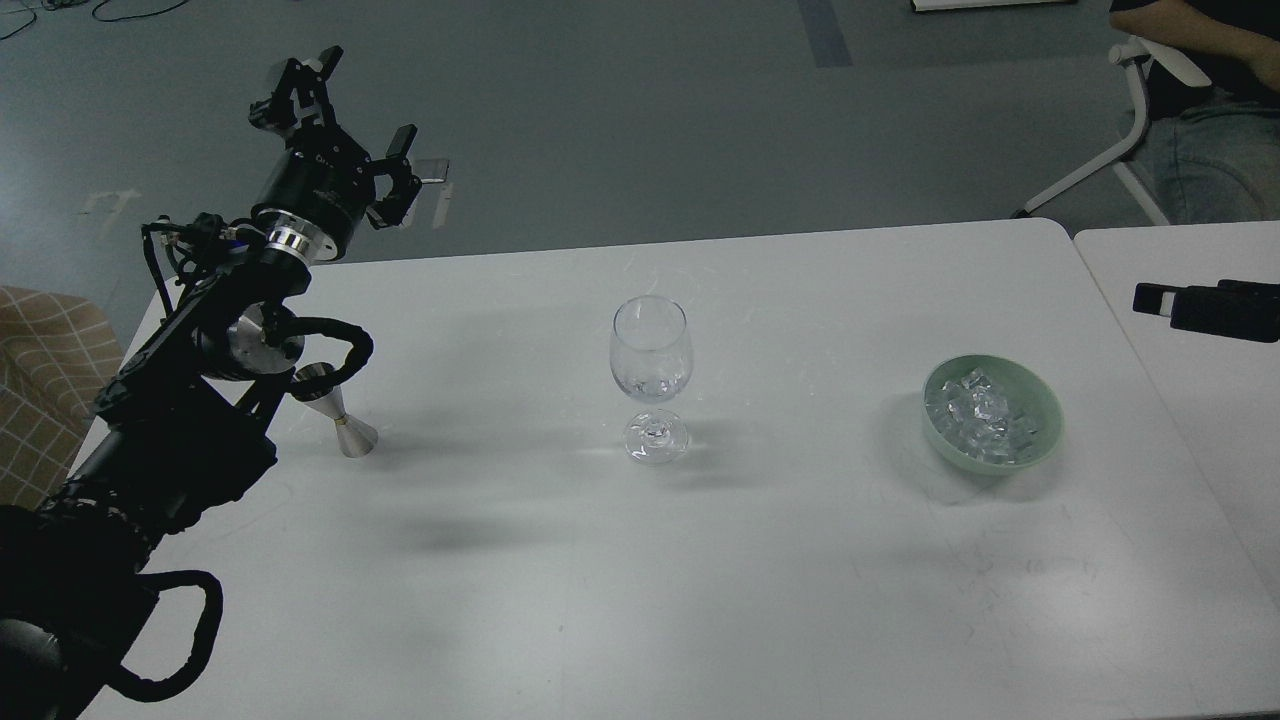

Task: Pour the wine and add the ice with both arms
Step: 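Reach the right gripper into the green ice bowl, then close the right gripper on an ice cube in the bowl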

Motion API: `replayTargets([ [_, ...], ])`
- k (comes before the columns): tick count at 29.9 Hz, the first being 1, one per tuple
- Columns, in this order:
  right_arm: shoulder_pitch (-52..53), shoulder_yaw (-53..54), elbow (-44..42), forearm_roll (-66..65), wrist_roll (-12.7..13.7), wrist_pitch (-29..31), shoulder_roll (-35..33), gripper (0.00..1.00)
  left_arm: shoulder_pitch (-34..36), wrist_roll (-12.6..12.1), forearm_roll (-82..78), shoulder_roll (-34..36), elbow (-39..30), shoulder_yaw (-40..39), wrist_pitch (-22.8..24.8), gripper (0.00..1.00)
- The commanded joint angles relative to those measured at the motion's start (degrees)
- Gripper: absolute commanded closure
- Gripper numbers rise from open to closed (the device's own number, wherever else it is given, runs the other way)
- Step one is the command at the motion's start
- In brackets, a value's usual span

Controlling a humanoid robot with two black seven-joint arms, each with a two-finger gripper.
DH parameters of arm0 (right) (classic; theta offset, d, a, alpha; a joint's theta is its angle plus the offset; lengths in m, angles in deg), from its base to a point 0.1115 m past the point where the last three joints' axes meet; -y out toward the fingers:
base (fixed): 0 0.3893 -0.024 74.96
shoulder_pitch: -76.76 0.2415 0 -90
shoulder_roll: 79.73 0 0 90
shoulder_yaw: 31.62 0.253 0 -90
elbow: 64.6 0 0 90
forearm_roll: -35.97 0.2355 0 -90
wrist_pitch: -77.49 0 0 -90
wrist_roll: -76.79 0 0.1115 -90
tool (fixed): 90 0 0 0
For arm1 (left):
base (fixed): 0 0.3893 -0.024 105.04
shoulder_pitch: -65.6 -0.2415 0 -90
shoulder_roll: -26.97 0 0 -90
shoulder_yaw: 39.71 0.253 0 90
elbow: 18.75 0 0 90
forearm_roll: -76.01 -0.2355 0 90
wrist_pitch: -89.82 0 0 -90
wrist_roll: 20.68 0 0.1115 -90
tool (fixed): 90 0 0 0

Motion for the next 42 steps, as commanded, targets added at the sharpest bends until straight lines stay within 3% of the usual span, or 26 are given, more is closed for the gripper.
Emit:
replayTargets([
  [1, 0.27, -2.21, -0.02, -5.74, -0.18, 0.11, 2.28, 0.00, -0.06, -0.01, -0.04, -0.84, 0.00, 0.00, 0.01, 0.02],
  [11, 10.45, -17.06, -1.15, -16.21, -0.62, 0.11, 7.64, 0.00, -0.41, -0.01, -0.04, -1.45, 0.00, 0.00, 0.10, 0.02],
  [16, 16.35, -22.08, -6.33, -16.56, -0.54, 0.11, 13.08, 0.00, -0.76, 0.16, -0.31, -1.54, 0.00, 0.00, 0.10, 0.02],
  [22, 17.23, -22.79, -10.03, -16.65, 0.17, 0.11, 17.84, 0.00, -0.76, 0.25, -0.30, -1.89, 0.00, 0.00, 0.19, 0.02],
  [35, 16.80, -24.37, -11.70, -16.92, 2.01, 0.11, 19.86, 0.03, -0.85, 0.43, -0.30, -2.16, -0.09, 0.00, 0.19, 0.02],
  [37, 16.71, -24.37, -11.79, -16.92, 2.01, 0.11, 20.04, 0.04, -0.93, 0.43, -0.30, -2.16, -0.09, 0.00, 0.19, 0.02],
  [42, 16.62, -24.37, -11.97, -16.92, 3.85, 0.11, 20.57, 0.26, -1.02, 0.43, -0.30, -2.16, -0.09, 0.00, 0.19, 0.02],
])
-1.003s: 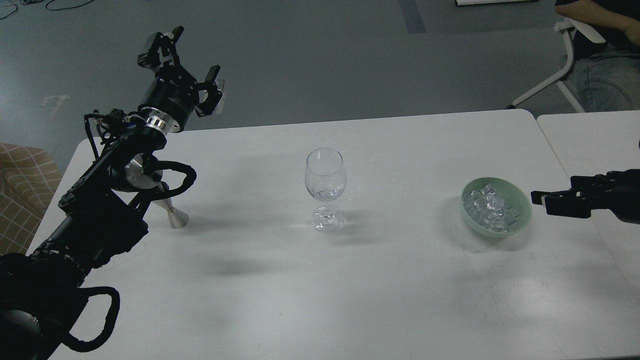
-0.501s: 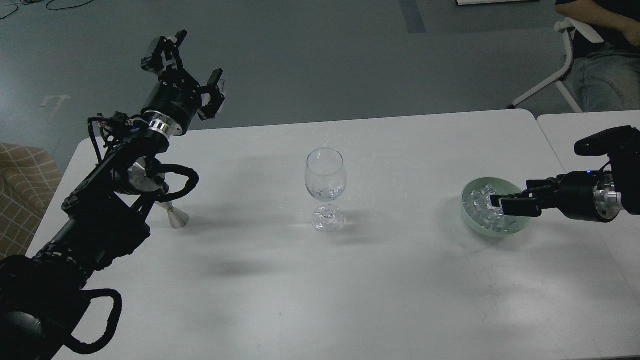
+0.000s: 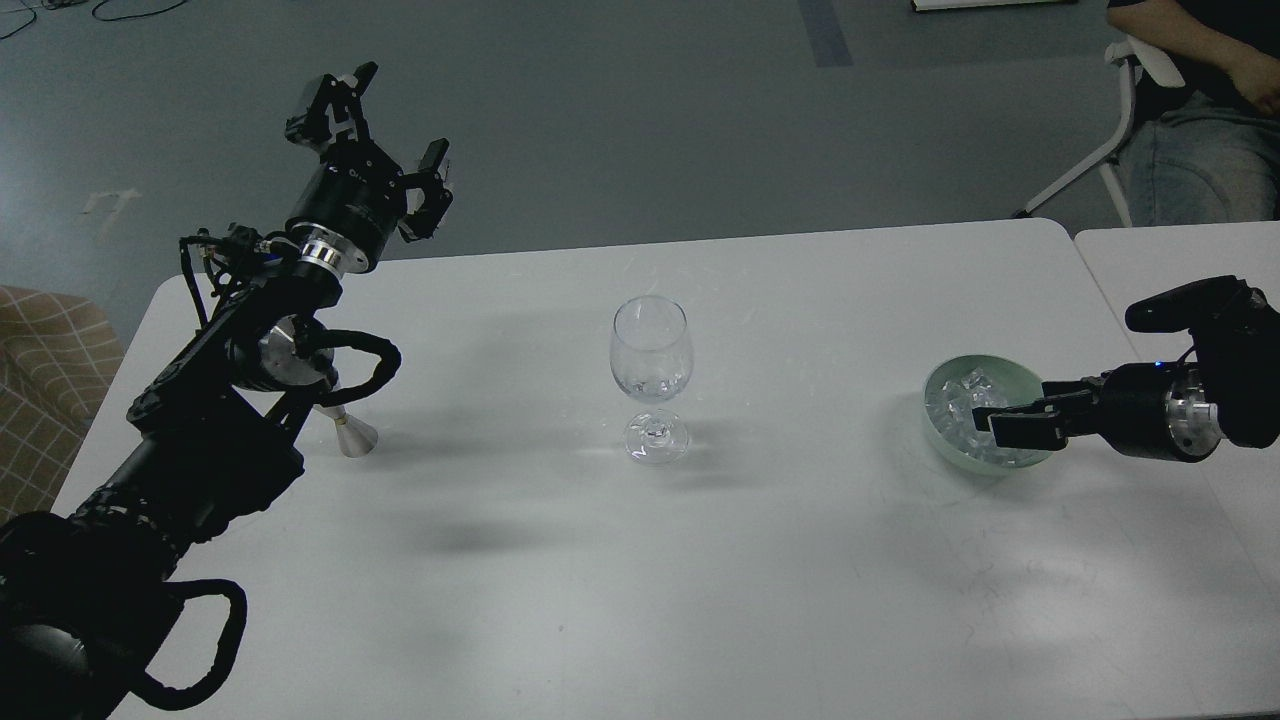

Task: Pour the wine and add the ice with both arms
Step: 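Close the right gripper on an ice cube in the bowl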

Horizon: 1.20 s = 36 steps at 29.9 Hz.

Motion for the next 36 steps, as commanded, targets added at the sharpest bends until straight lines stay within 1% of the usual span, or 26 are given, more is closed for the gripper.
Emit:
replayTargets([
  [1, -0.03, 0.00, -0.14, -0.01, 1.33, 0.00, 0.24, 0.26, -0.03, 0.01, 0.00, 0.07, 0.12, -0.01, 0.00, 0.02],
  [3, -0.03, 0.00, -0.92, 0.08, 2.12, 0.00, 0.85, 0.29, -0.03, 0.01, 0.00, 0.07, -0.05, -0.01, 0.00, 0.02],
  [20, -0.03, 0.00, -2.51, 0.08, 2.92, 0.00, 3.58, 0.28, -0.12, 0.10, 0.00, 0.07, -0.05, 0.08, 0.18, 0.02],
  [36, 0.41, 0.00, -2.69, 0.17, 3.62, 0.00, 4.19, 0.33, -0.12, 0.10, 0.00, 0.07, -0.05, 0.08, 0.18, 0.02],
])
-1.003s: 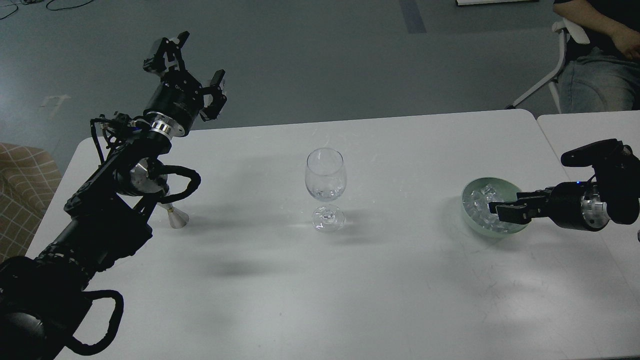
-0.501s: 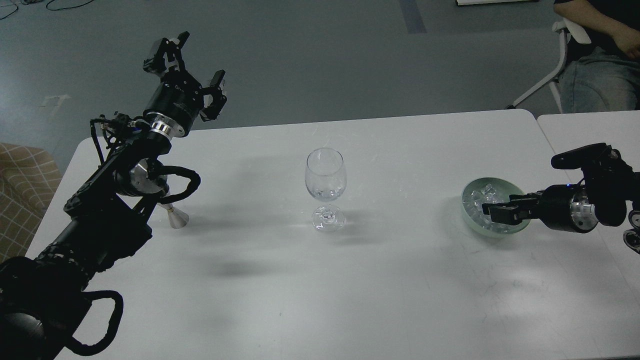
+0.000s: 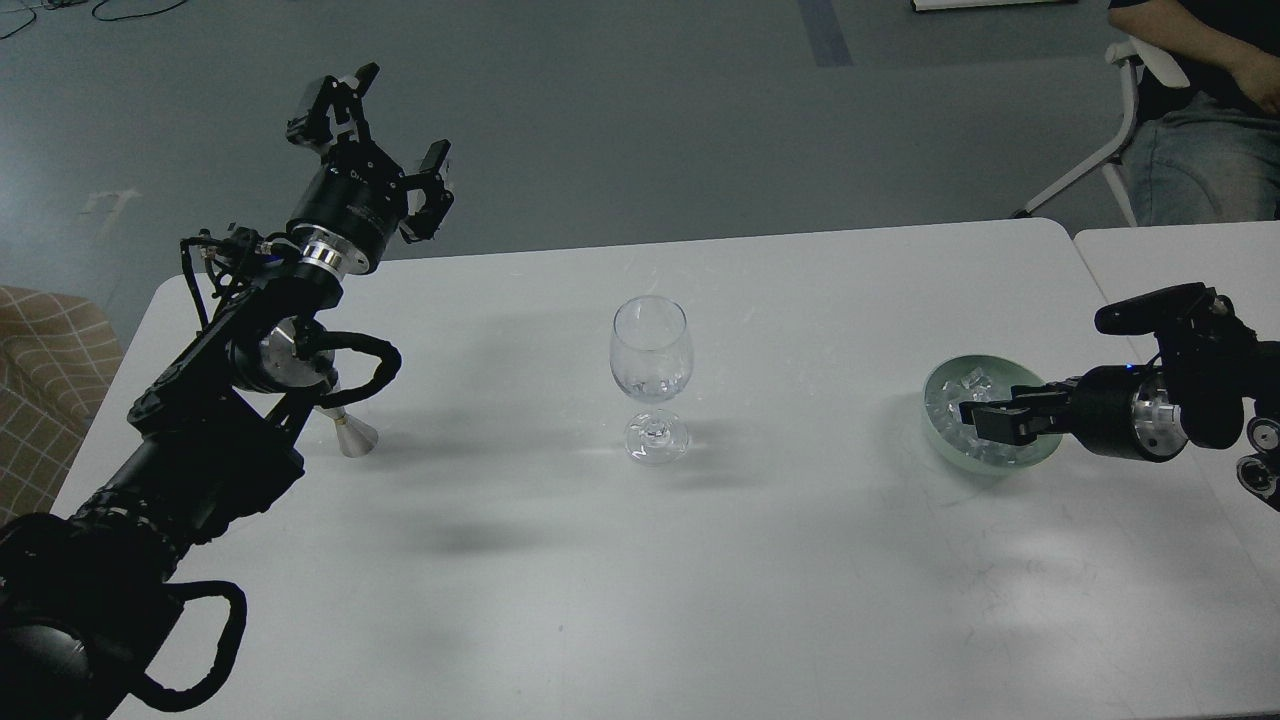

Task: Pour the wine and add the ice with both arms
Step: 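Close the right gripper on an ice cube in the bowl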

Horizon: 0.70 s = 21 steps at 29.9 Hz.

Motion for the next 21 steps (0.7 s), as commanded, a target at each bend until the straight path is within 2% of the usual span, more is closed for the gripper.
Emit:
replayTargets([
  [1, -0.09, -0.05, -0.30, 0.02, 0.02, 0.00, 0.04, 0.33, 0.00, 0.00, 0.00, 0.00, 0.00, -0.02, 0.00, 0.02],
  [8, -0.09, -0.05, -0.31, 0.02, 0.37, 0.00, -0.05, 0.43, 0.00, 0.00, 0.00, 0.00, 0.00, -0.02, 0.00, 0.02],
  [19, -0.18, 0.04, -0.31, 0.10, 0.99, 0.00, 0.04, 0.51, -0.44, 0.00, 0.00, 0.09, -0.08, -0.02, 0.00, 0.02],
  [21, -0.18, 0.04, -0.31, 0.19, 1.16, 0.00, 0.04, 0.55, -0.53, 0.09, 0.00, 0.09, -0.08, -0.02, 0.00, 0.02],
])
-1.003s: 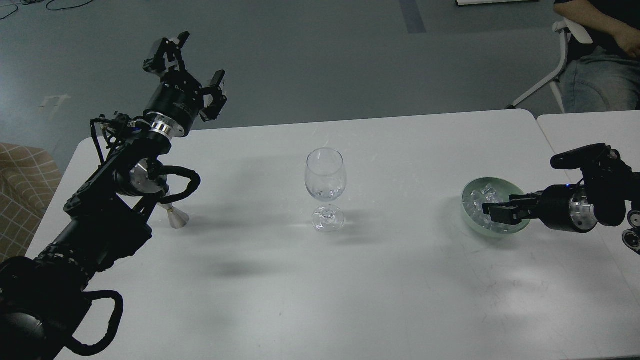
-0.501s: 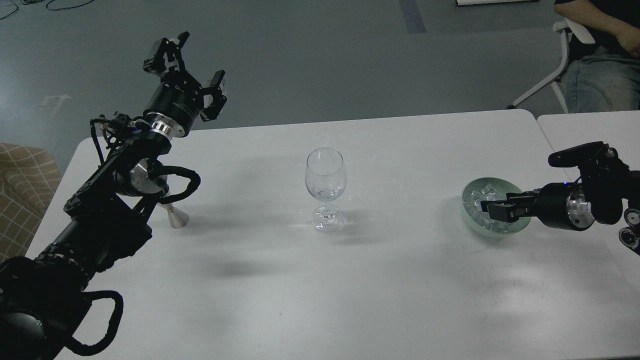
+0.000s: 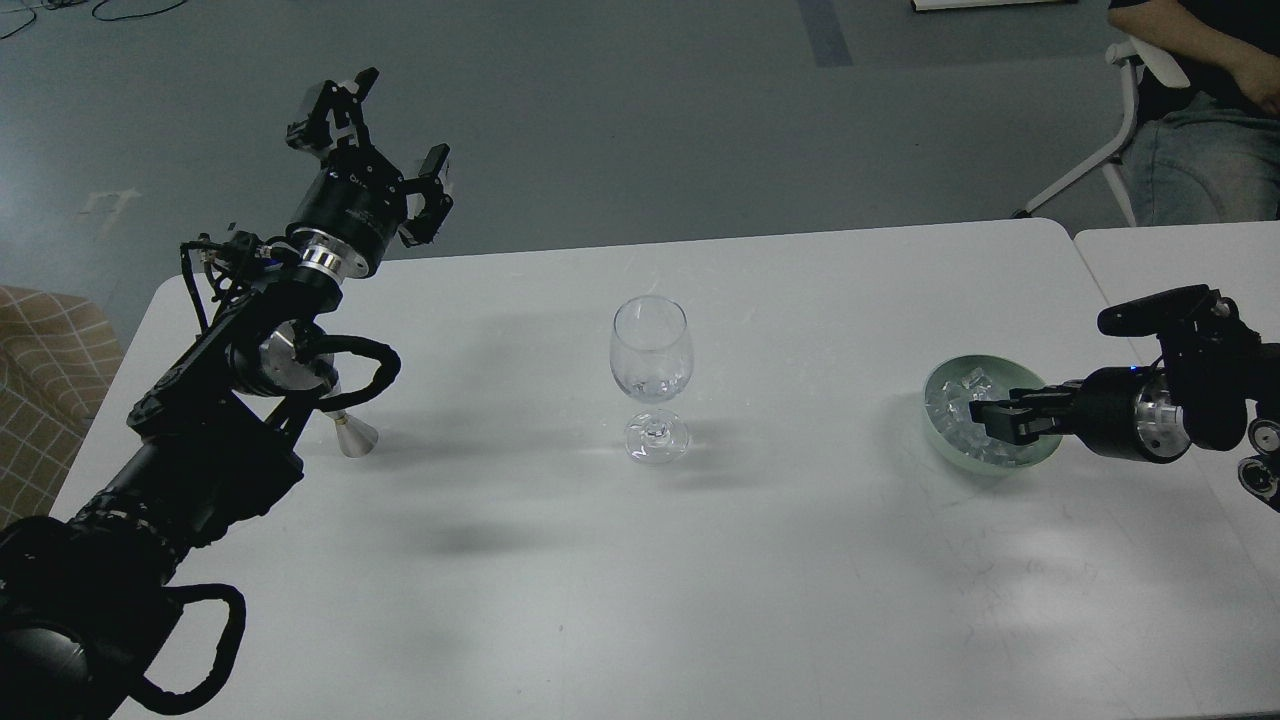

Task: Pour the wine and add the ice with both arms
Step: 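Close the right gripper on an ice cube in the bowl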

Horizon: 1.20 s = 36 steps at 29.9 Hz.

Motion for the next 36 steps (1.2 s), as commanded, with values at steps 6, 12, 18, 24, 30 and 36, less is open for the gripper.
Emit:
replayTargets([
  [6, 0.00, 0.08, 0.09, 0.26, 0.32, 0.00, 0.04, 0.59, -0.09, 0.05, 0.09, 0.00, -0.08, -0.03, 0.00, 0.02],
  [12, 0.00, 0.08, 0.09, 0.34, 0.32, 0.00, 0.13, 0.60, -0.09, 0.05, 0.09, 0.00, -0.08, -0.03, 0.00, 0.02],
  [18, 0.17, 0.08, 0.09, 0.52, 0.41, 0.00, 0.39, 0.63, -0.09, 0.05, 0.09, 0.00, -0.08, -0.03, 0.00, 0.02],
  [24, 0.09, 0.08, 0.18, 0.61, 0.41, 0.00, 0.39, 0.71, -0.09, 0.05, 0.09, 0.09, -0.08, 0.06, 0.00, 0.02],
  [30, 0.17, 0.08, 0.35, 0.70, 1.29, 0.00, 0.39, 0.82, -0.09, 0.05, 0.09, 0.09, 0.01, -0.03, 0.00, 0.02],
  [36, 0.26, 0.17, 0.71, 0.78, 1.38, 0.00, 0.30, 0.90, -0.09, 0.05, 0.09, 0.09, -0.08, -0.03, 0.00, 0.02],
])
